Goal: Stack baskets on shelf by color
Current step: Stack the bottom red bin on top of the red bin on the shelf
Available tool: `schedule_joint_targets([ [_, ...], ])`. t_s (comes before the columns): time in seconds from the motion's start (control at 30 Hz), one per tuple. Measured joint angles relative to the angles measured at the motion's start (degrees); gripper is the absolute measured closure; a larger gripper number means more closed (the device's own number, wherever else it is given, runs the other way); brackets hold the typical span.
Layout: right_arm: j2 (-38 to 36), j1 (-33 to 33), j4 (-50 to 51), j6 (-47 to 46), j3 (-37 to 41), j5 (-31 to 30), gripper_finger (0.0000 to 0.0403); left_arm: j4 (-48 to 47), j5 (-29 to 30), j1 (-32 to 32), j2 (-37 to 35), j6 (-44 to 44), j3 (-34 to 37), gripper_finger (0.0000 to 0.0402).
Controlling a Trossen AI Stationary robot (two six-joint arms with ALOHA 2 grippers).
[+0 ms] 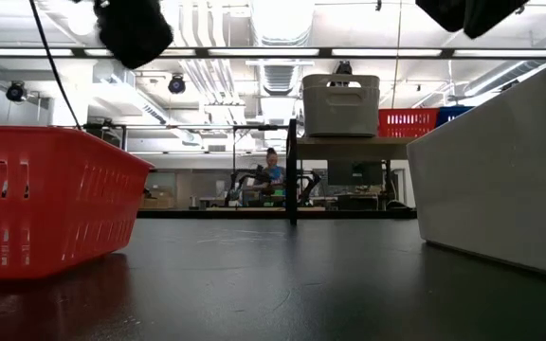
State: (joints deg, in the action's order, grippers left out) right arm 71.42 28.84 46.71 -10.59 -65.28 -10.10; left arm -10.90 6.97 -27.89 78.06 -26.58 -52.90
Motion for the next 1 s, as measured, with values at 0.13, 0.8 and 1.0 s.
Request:
schedule_joint_targets([
  [0.13,-0.2,-0.1,-1.2,0.6,1.6,-0.7,0.0394,-13.4,-2.2,-1.2,2.9,-5.7,-4.9,0.0233],
  [0.8,-0.9,-0.1,-2.9,1.3,3.6,-3.5,0.0394,-33.2,-3.0,-0.8,14.5,1.6,-6.5,0.0255],
  [1.0,-0.9,-0.1,-3.0,1.6,3.6,-3.6,0.0394,-34.0,13.1,4.8,13.8,12.7,-9.6,0.0292],
])
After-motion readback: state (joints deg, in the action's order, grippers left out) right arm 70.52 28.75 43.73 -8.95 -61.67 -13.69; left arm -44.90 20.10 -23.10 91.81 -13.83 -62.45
